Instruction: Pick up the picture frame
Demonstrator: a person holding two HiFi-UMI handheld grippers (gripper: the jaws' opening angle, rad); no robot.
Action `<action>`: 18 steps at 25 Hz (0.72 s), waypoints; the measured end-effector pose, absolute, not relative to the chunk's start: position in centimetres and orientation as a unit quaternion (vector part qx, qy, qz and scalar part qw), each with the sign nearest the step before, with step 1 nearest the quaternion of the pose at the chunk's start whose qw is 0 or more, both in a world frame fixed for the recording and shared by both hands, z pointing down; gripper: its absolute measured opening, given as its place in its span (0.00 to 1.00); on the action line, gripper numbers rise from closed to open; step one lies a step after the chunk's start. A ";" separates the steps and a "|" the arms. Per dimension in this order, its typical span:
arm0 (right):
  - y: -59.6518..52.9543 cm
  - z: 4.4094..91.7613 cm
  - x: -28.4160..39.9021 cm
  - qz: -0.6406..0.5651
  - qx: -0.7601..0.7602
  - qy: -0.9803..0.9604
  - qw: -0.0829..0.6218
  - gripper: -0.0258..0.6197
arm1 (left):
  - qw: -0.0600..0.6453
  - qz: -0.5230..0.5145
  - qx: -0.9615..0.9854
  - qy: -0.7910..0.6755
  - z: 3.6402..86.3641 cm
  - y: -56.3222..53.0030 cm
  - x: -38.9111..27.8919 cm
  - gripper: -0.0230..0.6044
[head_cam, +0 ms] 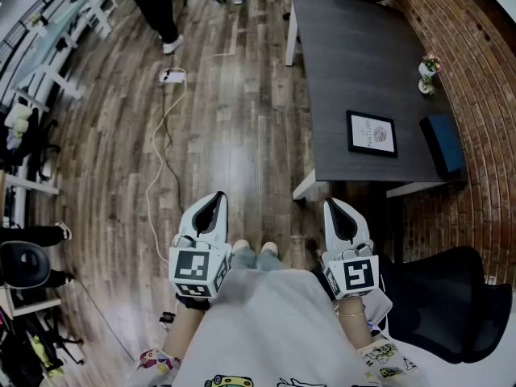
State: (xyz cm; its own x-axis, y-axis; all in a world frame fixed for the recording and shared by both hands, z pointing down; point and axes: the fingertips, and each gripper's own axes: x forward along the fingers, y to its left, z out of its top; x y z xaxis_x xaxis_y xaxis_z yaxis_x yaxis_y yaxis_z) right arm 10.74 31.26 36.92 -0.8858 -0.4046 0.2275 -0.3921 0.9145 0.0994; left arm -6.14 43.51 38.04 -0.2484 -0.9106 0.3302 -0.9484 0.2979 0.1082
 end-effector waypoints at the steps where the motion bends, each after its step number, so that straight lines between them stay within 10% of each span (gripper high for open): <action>1: 31.3 36.8 10.7 -0.019 0.205 -0.972 0.117 0.04 | 0.166 0.056 0.587 -0.790 38.0 43.7 -6.1 0.06; 18: 30.8 36.5 5.5 0.021 0.168 -0.980 0.100 0.16 | 0.168 0.048 0.573 -0.801 39.0 42.8 -9.9 0.13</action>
